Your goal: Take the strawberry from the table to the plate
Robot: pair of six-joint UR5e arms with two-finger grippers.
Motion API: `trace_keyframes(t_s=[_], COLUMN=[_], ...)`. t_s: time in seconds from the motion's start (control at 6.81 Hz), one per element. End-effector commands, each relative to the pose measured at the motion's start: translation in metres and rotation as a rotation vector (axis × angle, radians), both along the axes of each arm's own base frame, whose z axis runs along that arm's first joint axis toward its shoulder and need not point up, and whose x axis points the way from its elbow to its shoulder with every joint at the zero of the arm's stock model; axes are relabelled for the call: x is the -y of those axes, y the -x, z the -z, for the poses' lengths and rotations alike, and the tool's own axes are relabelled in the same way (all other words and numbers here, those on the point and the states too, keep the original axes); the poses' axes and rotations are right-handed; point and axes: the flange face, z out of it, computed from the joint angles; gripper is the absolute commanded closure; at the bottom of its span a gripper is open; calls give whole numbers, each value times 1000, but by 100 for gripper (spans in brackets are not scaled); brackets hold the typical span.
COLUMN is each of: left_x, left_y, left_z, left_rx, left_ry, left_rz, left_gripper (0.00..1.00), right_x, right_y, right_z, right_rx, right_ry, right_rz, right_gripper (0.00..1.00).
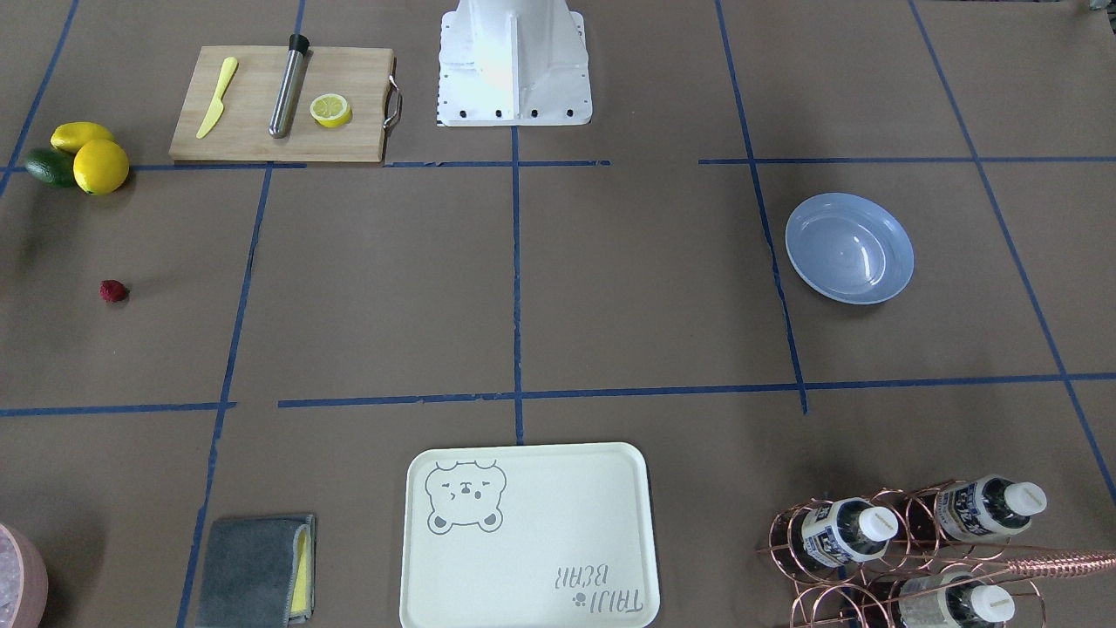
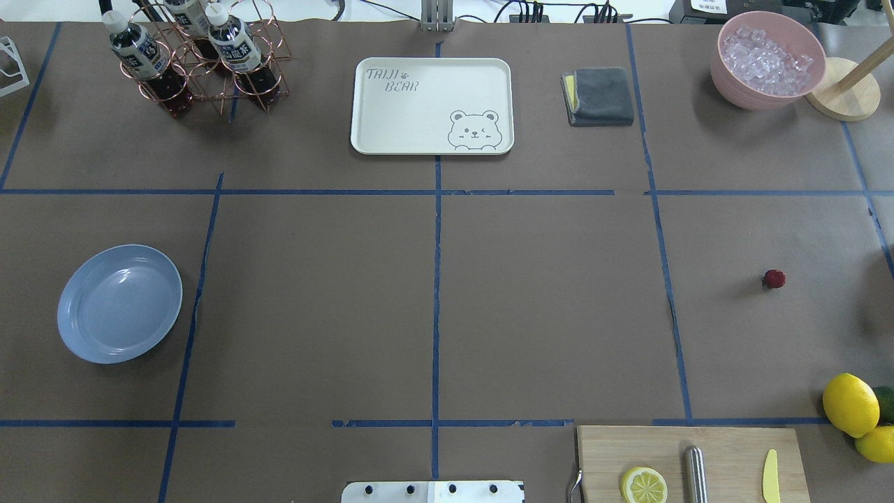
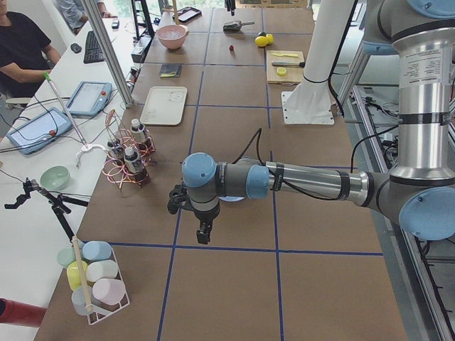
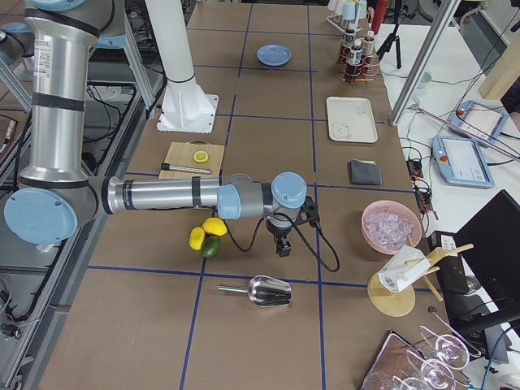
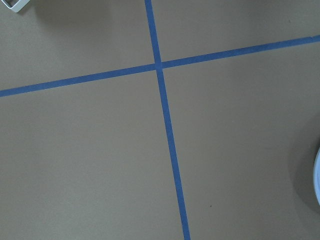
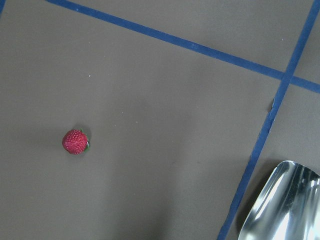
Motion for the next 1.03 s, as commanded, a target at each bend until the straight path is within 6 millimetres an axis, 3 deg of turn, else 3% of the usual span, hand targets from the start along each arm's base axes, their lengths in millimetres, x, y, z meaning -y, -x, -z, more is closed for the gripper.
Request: trace_keyframes(t_s=[0.0,0.88], left_x=[-1,3], left_y=[0,-5], left_z=[2,14], left_rx=[-4,-77], left_ry=[-5,-75], left_rz=[5,-8], left_gripper=[0,0], right_x=[0,1], right_y=[0,1], right_z=[0,-1], right_rx=[-4,-2], right_ry=[-1,-5], right_rz=[1,2], right_gripper=[0,0])
